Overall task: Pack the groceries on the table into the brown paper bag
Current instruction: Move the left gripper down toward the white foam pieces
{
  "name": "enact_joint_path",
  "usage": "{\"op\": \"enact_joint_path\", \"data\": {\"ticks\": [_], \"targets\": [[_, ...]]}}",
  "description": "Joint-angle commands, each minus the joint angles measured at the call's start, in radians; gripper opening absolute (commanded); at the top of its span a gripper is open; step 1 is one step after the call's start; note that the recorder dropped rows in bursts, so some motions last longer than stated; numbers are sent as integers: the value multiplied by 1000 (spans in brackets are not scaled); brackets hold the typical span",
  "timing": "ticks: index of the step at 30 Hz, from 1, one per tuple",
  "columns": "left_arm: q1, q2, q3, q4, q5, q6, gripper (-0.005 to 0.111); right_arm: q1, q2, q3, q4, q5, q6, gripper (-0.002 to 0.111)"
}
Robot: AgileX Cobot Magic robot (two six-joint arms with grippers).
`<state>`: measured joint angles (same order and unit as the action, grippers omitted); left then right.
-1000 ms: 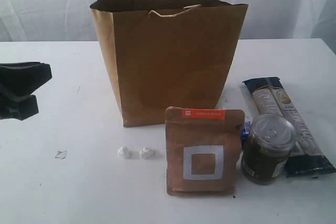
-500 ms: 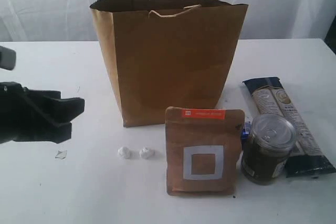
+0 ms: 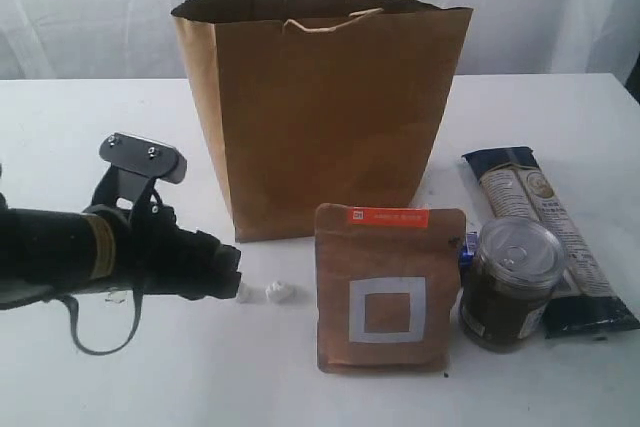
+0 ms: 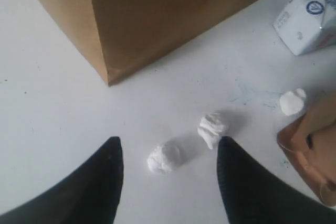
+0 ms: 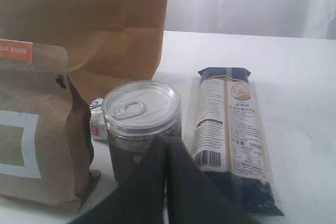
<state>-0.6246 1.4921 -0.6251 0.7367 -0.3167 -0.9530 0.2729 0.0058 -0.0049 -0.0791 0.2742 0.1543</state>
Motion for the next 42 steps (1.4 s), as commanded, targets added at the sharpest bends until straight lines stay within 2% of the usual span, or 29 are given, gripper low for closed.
{"op": "enact_joint_path", "data": {"ticks": [1, 8, 14, 17, 21, 42], "targets": [[-6, 69, -70, -4, 39, -18, 58, -4, -6, 5, 0, -10, 4, 0], [-11, 159, -123, -4, 68, -71, 73, -4, -6, 5, 0, -10, 4, 0], [-43, 191, -153, -4, 100, -181, 73, -4, -6, 5, 0, -10, 4, 0], [-62, 195, -166, -4, 160, -236, 73, -4, -6, 5, 0, -10, 4, 0], [-75, 195, -186, -4, 214, -236, 73, -4, -6, 5, 0, -10, 4, 0], [-78, 229, -186, -4, 212, -248, 73, -4, -6, 5, 0, -10, 4, 0]]}}
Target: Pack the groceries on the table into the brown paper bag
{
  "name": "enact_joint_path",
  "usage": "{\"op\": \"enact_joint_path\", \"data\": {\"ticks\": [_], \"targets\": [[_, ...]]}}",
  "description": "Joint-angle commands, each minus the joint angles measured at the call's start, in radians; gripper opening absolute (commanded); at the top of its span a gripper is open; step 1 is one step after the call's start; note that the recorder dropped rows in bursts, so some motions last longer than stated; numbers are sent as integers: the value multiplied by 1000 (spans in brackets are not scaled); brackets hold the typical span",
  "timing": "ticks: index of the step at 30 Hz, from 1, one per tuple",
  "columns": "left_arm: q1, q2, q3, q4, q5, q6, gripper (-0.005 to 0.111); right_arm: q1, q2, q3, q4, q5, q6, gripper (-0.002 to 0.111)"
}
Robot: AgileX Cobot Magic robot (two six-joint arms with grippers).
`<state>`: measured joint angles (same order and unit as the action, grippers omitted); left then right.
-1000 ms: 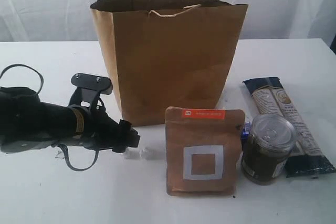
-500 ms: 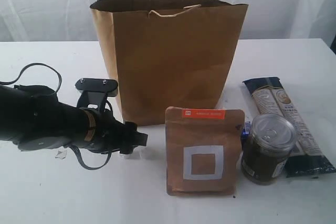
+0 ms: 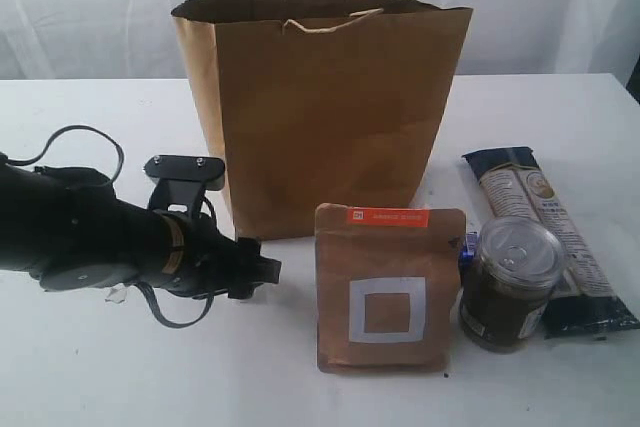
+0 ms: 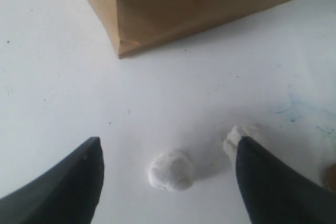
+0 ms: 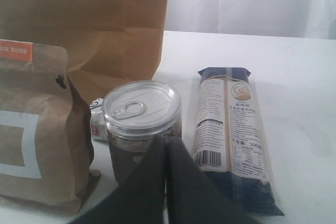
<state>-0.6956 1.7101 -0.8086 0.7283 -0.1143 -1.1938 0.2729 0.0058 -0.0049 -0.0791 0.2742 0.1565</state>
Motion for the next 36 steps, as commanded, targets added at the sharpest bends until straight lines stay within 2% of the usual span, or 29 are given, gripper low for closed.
{"op": "enact_joint_path", "data": {"ticks": [1, 6, 11, 18, 20, 25, 27, 31, 36], "targets": [[-7, 11, -3, 4, 10, -7, 73, -4, -6, 5, 0, -10, 1, 0], [-7, 13, -3, 4, 10, -7, 70, -4, -6, 5, 0, -10, 1, 0], [-7, 19, -3, 4, 10, -14, 59, -4, -6, 5, 0, -10, 1, 0], [-17, 24, -3, -5, 3, -10, 59, -4, -6, 5, 0, -10, 1, 0], [-17, 22, -3, -116, 3, 83, 59, -4, -6, 5, 0, -10, 1, 0], [-45, -27, -3, -498, 13, 578, 59, -4, -6, 5, 0, -10, 1, 0], [-48, -39, -16, -626, 47, 729, 59, -4, -6, 5, 0, -10, 1, 0], [-48, -40, -42, -692, 129, 785, 59, -4, -6, 5, 0, -10, 1, 0], [-48, -40, -42, -721, 135, 806, 59, -4, -6, 5, 0, -10, 1, 0]]}}
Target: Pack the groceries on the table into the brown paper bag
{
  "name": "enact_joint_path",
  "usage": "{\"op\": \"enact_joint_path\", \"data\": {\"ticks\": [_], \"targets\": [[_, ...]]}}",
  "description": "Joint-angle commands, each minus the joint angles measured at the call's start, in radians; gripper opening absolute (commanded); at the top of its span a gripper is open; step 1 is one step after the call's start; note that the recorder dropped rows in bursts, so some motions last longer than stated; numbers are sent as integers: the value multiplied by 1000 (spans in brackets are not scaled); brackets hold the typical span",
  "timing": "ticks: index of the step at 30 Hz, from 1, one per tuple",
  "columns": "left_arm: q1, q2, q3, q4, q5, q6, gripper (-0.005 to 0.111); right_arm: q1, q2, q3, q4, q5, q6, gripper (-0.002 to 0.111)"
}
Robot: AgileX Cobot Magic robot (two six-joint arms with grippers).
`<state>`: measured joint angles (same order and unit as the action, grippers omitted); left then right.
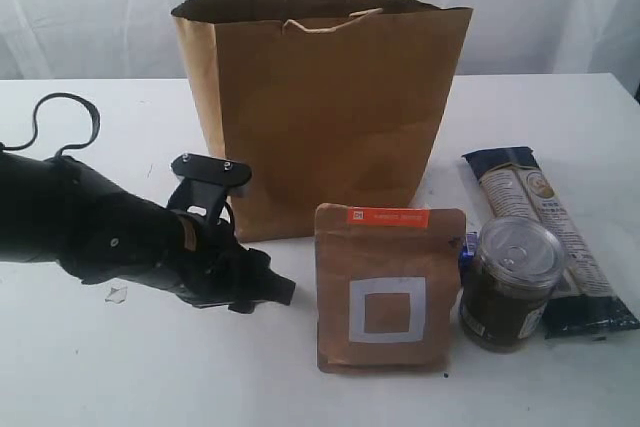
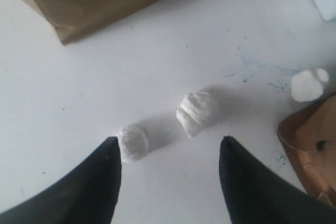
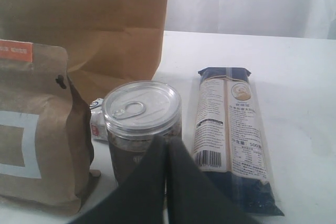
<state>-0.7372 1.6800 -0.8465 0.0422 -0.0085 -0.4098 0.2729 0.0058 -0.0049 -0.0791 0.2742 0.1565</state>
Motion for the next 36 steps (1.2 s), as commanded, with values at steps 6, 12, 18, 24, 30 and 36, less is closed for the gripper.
{"op": "enact_joint_path", "data": {"ticks": [6, 12, 18, 24, 30, 36], "targets": [[-6, -6, -4, -53, 54, 22, 59, -4, -6, 5, 0, -10, 1, 0], [-4, 4, -4, -53, 66, 22, 59, -4, -6, 5, 0, -10, 1, 0], [-2, 4, -4, -33, 66, 24, 59, -4, -6, 5, 0, -10, 1, 0], [35, 4, -5, -10, 62, 24, 59, -4, -6, 5, 0, -10, 1, 0], [54, 16, -36, 2, 75, 24, 67, -4, -6, 5, 0, -10, 1, 0], [54, 51, -52, 4, 101, 24, 67, -4, -6, 5, 0, -10, 1, 0]]}}
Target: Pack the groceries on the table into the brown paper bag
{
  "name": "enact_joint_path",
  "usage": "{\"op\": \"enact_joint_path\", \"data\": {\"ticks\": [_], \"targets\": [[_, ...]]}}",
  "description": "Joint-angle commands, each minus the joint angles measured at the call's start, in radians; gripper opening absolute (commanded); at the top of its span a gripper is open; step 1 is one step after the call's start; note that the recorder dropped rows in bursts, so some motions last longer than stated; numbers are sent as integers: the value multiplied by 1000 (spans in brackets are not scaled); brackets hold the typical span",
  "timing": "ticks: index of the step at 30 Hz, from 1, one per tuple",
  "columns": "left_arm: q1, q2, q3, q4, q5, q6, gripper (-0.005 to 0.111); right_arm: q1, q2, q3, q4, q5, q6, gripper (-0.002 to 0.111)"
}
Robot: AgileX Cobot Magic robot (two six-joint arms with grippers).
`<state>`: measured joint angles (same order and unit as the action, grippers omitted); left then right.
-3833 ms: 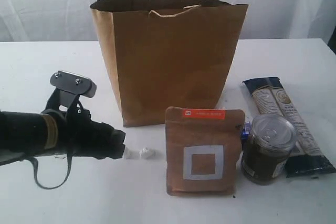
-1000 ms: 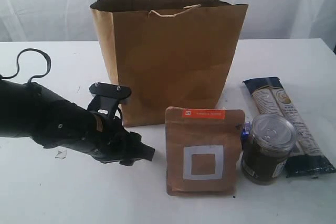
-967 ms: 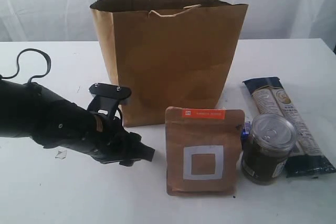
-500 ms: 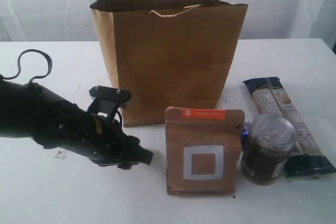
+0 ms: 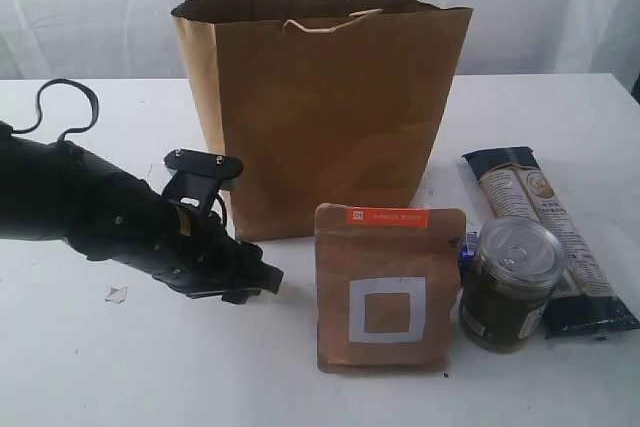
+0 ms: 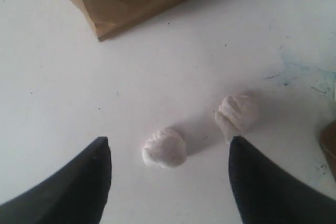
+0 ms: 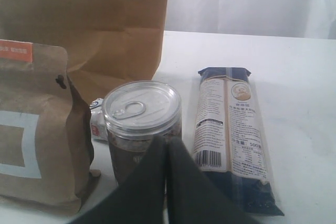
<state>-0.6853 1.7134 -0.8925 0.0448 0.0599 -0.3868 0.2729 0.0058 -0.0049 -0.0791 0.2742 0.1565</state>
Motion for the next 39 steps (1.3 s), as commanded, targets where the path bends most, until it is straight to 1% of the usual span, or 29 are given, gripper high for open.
{"op": "enact_joint_path", "data": {"ticks": [1, 5, 9, 15, 16, 19, 20, 21, 22, 23, 26, 29, 31, 34, 39], "targets": [[2, 19, -6, 1, 42, -1, 67, -4, -6, 5, 0, -10, 1, 0], [2, 21, -6, 1, 39, -1, 67, -4, -6, 5, 0, -10, 1, 0], [2, 25, -6, 1, 39, -35, 61, -4, -6, 5, 0, -10, 1, 0], [2, 72, -6, -1, 41, -55, 60, -4, -6, 5, 0, -10, 1, 0], [2, 72, -6, -1, 30, -57, 57, -4, -6, 5, 0, -10, 1, 0], [2, 72, -6, -1, 24, -59, 40, -4, -6, 5, 0, -10, 1, 0], [2, 72, -6, 7, 24, -59, 26, -4, -6, 5, 0, -10, 1, 0], [2, 67, -6, 17, 27, -59, 16, -4, -6, 5, 0, -10, 1, 0], [2, 54, -6, 32, 39, -59, 4, -4, -6, 5, 0, -10, 1, 0], [2, 25, -6, 55, 56, -53, 0, -4, -6, 5, 0, -10, 1, 0], [2, -80, -6, 96, 115, -50, 0, -4, -6, 5, 0, -10, 1, 0], [2, -241, -6, 134, 228, -50, 0, -4, -6, 5, 0, -10, 1, 0], [2, -341, -6, 154, 256, -50, 0, -4, -6, 5, 0, -10, 1, 0], [2, -448, -6, 182, 241, -50, 0, -4, -6, 5, 0, -10, 1, 0], [5, -573, -29, 292, 188, -60, 0, -4, -6, 5, 0, -10, 1, 0]]}}
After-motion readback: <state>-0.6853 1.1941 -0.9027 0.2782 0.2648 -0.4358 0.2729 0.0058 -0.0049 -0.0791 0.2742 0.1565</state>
